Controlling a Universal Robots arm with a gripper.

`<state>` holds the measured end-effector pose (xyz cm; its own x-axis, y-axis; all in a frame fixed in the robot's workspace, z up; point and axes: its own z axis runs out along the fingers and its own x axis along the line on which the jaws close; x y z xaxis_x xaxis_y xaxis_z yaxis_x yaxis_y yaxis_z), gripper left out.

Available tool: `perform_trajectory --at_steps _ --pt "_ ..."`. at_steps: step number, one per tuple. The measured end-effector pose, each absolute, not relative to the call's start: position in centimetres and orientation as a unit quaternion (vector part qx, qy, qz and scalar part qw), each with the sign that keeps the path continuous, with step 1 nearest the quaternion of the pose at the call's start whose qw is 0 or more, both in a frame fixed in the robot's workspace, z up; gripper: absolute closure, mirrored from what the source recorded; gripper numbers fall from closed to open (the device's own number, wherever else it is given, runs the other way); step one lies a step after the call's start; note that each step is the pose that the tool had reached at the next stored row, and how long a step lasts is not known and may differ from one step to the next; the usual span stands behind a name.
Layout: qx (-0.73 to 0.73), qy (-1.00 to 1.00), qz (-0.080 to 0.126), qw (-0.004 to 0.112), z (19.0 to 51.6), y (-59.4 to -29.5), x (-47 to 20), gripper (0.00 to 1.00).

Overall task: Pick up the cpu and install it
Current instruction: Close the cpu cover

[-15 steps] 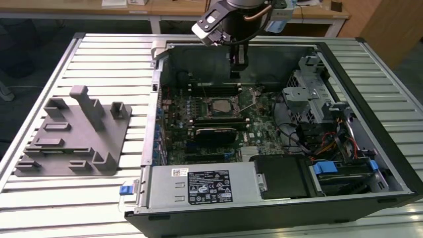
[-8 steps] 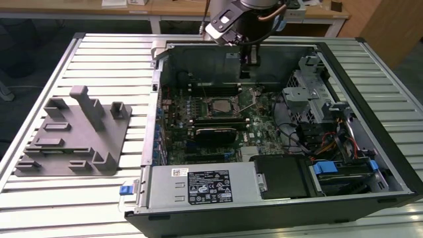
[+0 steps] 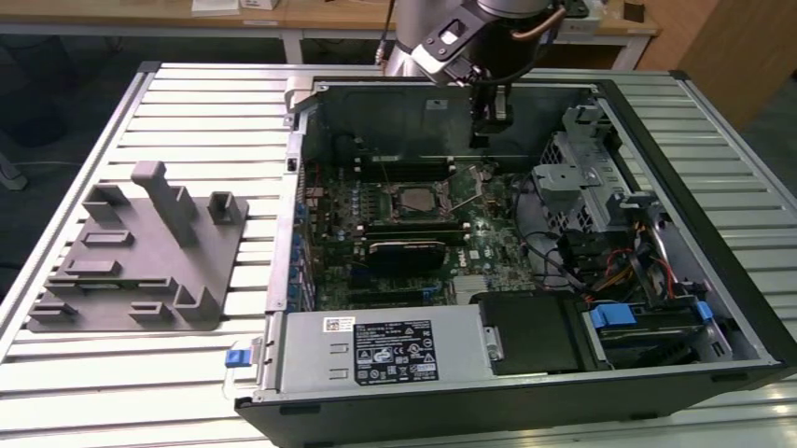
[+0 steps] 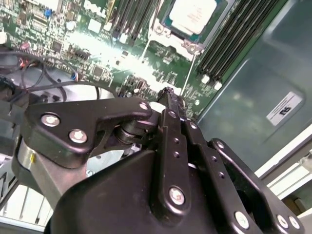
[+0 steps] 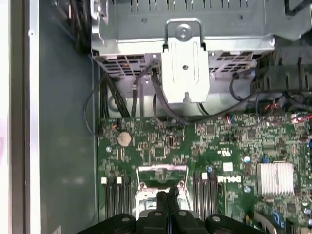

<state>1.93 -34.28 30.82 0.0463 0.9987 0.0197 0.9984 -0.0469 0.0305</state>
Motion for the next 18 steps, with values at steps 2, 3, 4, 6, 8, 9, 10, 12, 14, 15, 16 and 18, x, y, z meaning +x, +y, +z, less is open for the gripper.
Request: perform_trajectory --at_steps 2,3,4,6,8,9,10,12,14,15,16,18 --pt "0.723 0.69 0.018 0.004 30.7 -34.3 2.3 0.89" --pt "0.723 0.69 0.018 0.004 30.6 -34.3 2.4 0.89" --pt "0.723 0.69 0.018 0.004 30.4 -34.3 2.5 0.89" --pt "0.723 0.69 0.018 0.004 30.1 -34.3 2.8 0.89" --pt "0.723 0.69 0.018 0.004 29.8 -34.3 3.2 0.89" --pt "0.723 0.69 0.018 0.004 29.7 -34.3 3.4 0.89" --pt "0.723 0.69 0.018 0.004 29.6 -34.3 3.6 0.89" --pt "0.723 0.69 0.018 0.004 29.3 -34.3 4.0 0.89" --pt "0.723 0.69 0.018 0.004 29.0 -34.3 4.3 0.89" --pt "0.723 0.69 0.018 0.004 28.9 -34.3 4.4 0.89" --pt "0.723 0.69 0.018 0.004 28.7 -34.3 4.5 0.89" --pt "0.723 0.69 0.018 0.004 28.4 -34.3 4.6 0.89"
